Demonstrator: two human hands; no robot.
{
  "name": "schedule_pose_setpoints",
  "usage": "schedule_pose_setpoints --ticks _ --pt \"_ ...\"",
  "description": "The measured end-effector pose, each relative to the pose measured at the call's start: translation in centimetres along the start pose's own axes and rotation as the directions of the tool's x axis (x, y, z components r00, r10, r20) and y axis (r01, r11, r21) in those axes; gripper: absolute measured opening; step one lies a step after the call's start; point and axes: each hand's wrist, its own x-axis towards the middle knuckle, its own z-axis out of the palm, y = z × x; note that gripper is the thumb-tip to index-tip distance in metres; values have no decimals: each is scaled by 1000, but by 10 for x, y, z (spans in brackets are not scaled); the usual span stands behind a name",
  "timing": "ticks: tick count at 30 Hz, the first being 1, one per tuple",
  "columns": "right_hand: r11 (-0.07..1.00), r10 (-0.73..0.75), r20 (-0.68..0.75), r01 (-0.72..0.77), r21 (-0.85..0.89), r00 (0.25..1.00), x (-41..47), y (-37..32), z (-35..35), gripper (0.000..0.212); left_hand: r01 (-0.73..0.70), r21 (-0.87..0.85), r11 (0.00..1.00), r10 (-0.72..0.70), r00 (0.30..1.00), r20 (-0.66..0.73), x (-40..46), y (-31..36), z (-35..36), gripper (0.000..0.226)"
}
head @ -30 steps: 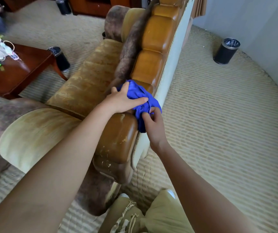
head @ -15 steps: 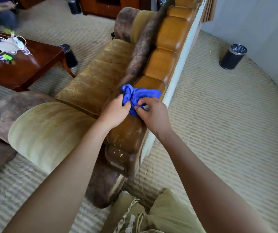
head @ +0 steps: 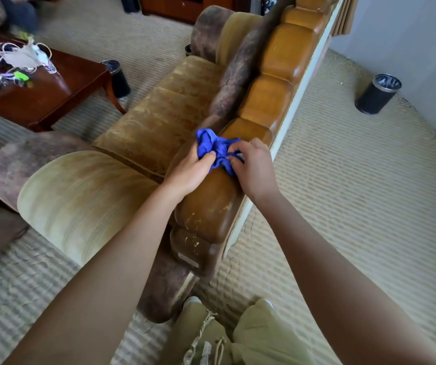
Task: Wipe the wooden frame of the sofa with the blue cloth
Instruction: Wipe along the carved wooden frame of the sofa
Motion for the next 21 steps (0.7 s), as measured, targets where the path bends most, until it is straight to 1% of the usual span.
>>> schedule_pose_setpoints --ticks 3,6,8,9,10,12,14,16,18,20,21 --pt "1000 -3 0 3 -14 1000 -2 -2 1 19 3 25 1000 -3 1000 -26 -1 2 0 70" --pt "998 -12 24 10 63 1000 -9 -5 -3 16 -56 138 989 71 992 -108 -15 1 0 52" --pt "997 -30 22 29 70 999 -13 -9 -2 15 -83 153 985 107 981 -160 -22 -2 1 37" --pt "998 -36 13 35 60 999 -14 -11 0 15 -84 147 986 110 977 -182 -24 -3 2 34" --pt "998 -39 2 39 52 999 -12 -12 3 16 -73 127 989 98 975 -198 -24 -4 2 38" --pt "998 -48 -12 48 28 999 -2 -14 9 18 -30 4 1000 30 979 -200 -18 -3 0 51" --pt "998 -59 -15 58 -26 998 11 -15 14 21 27 -162 986 -55 984 -170 -5 -1 -2 54" --pt "997 -55 -19 54 -54 998 23 -16 18 22 89 -342 935 -133 985 -108 13 0 -5 45" --pt "999 -25 -25 24 -36 999 36 -16 18 23 135 -505 852 -166 986 -16 27 9 -7 33" --pt "1000 4 -38 -5 -23 999 52 -13 14 25 176 -606 776 -162 984 78 41 19 -7 27" --pt "999 25 -35 -26 -32 999 62 -10 10 26 200 -622 757 -154 980 127 49 26 -5 26"
